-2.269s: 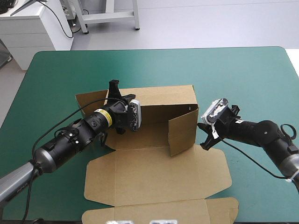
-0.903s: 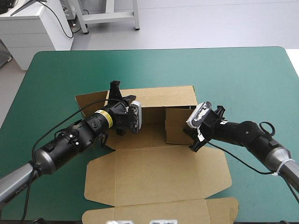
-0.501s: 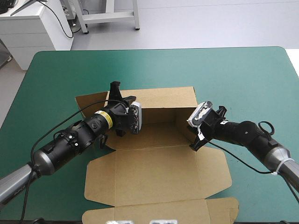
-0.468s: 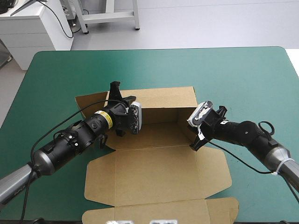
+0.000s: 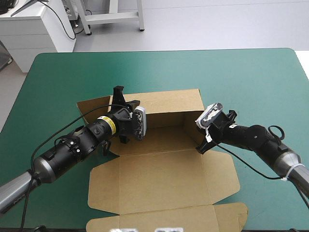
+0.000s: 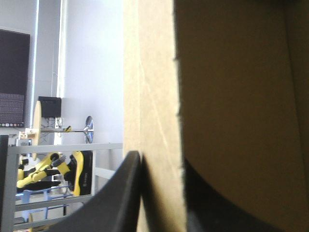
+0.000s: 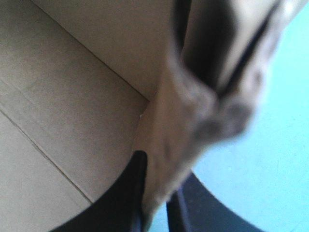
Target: Fold the box
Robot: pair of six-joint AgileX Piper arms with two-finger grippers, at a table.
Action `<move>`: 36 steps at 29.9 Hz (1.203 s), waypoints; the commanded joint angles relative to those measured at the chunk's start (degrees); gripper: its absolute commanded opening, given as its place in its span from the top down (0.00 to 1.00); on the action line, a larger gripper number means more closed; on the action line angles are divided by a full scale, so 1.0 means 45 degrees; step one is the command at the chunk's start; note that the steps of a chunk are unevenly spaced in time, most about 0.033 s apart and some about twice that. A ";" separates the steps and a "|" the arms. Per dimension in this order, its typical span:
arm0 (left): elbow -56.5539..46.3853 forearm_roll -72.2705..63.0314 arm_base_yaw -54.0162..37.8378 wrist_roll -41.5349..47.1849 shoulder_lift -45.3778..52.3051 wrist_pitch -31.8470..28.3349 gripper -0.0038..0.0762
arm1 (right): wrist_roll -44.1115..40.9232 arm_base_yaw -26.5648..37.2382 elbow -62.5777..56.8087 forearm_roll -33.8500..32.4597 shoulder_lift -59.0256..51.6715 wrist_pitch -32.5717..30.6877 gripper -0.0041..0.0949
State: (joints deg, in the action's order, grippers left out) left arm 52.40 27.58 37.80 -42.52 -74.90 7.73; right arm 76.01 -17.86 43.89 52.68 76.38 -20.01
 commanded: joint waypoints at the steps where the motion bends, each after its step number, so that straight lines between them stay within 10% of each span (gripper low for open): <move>1: 0.0198 -0.0706 0.0208 0.0213 0.0585 -0.0541 0.56 | 0.0098 -0.0148 0.0355 0.0090 -0.0305 -0.0719 0.98; 5: 0.0198 -0.0682 0.0513 0.0213 0.0892 -0.0518 0.42 | -0.0089 -0.0148 0.0355 0.0090 -0.0305 -0.0595 0.98; 25: 0.0198 -0.0368 0.5072 -0.0215 0.2307 0.1674 0.41 | -0.1249 -0.0148 0.0355 0.0090 -0.0305 0.0215 0.98; 28: 0.0283 -0.0368 0.5287 -0.0215 0.2546 0.1674 0.49 | -0.1249 -0.0148 0.0355 0.0090 -0.0305 0.0234 0.98; 33: 0.1420 -0.0640 0.5287 0.0252 0.2348 0.1748 0.95 | -0.1570 -0.0148 0.0355 0.0090 -0.0305 0.0234 0.98; 36: 0.3012 -0.1466 0.5287 0.1042 0.1867 0.2799 0.93 | -0.1641 -0.0148 0.0355 0.0090 -0.0305 0.0234 0.98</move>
State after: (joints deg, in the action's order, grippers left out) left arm 58.75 23.73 61.29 -41.40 -66.07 20.35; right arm 68.33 -18.41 43.89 53.10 76.43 -19.31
